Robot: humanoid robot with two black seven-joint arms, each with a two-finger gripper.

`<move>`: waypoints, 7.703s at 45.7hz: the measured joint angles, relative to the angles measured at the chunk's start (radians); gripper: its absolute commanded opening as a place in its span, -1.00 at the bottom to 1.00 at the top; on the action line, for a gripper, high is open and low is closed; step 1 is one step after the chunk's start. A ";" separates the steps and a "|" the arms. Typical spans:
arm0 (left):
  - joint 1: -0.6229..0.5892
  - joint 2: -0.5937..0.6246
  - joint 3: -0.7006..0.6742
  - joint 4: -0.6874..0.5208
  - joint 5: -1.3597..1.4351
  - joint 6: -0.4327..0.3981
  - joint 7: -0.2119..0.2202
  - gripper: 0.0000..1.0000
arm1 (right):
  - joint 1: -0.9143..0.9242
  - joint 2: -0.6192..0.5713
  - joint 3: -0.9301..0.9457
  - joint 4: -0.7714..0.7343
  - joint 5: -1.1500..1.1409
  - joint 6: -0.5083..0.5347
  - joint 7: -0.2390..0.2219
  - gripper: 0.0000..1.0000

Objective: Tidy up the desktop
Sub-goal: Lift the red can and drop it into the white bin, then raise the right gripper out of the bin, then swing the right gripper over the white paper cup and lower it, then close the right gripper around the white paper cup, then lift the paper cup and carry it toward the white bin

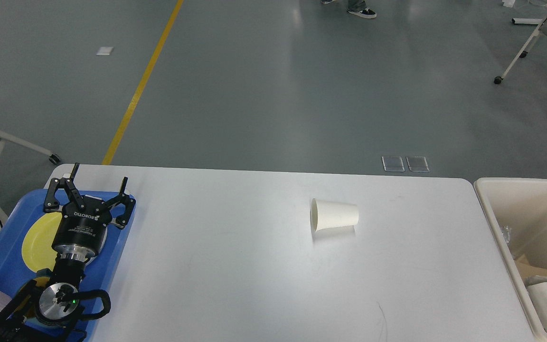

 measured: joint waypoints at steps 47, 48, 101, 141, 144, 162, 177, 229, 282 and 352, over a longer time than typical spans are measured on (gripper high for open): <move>0.000 0.000 0.000 0.000 0.000 0.000 -0.001 0.92 | -0.830 0.414 0.263 -0.842 0.013 -0.457 -0.005 0.90; 0.000 0.000 0.000 0.000 0.000 0.000 -0.001 0.92 | -0.833 0.415 0.263 -0.842 0.013 -0.458 -0.005 0.91; 0.000 0.000 0.000 0.000 0.000 0.000 0.000 0.92 | -0.224 0.331 0.224 -0.410 -0.198 0.034 -0.020 1.00; 0.001 0.000 0.000 0.000 0.000 0.000 -0.001 0.92 | 1.070 0.368 -0.144 0.699 -0.066 0.614 -0.047 1.00; 0.001 0.000 0.000 0.000 0.000 0.000 -0.001 0.92 | 1.074 0.368 -0.154 0.700 -0.058 0.598 -0.047 1.00; 0.000 0.000 0.000 0.000 0.000 0.000 -0.001 0.92 | 1.042 0.370 -0.145 0.681 0.083 0.479 -0.046 0.96; 0.000 0.000 0.000 0.000 0.000 0.000 0.000 0.92 | 0.664 0.380 0.049 0.484 0.394 0.219 -0.044 0.99; 0.000 0.000 0.000 0.000 0.000 0.000 -0.001 0.92 | -0.351 0.897 0.678 -0.534 0.448 -0.197 -0.054 0.95; 0.000 0.000 0.001 0.000 0.000 0.000 -0.001 0.92 | -0.413 0.951 0.682 -0.625 0.447 -0.248 -0.040 0.10; 0.000 0.000 0.000 0.000 0.000 0.000 0.001 0.92 | 0.954 0.490 -0.240 0.704 -0.017 0.320 0.112 -1.00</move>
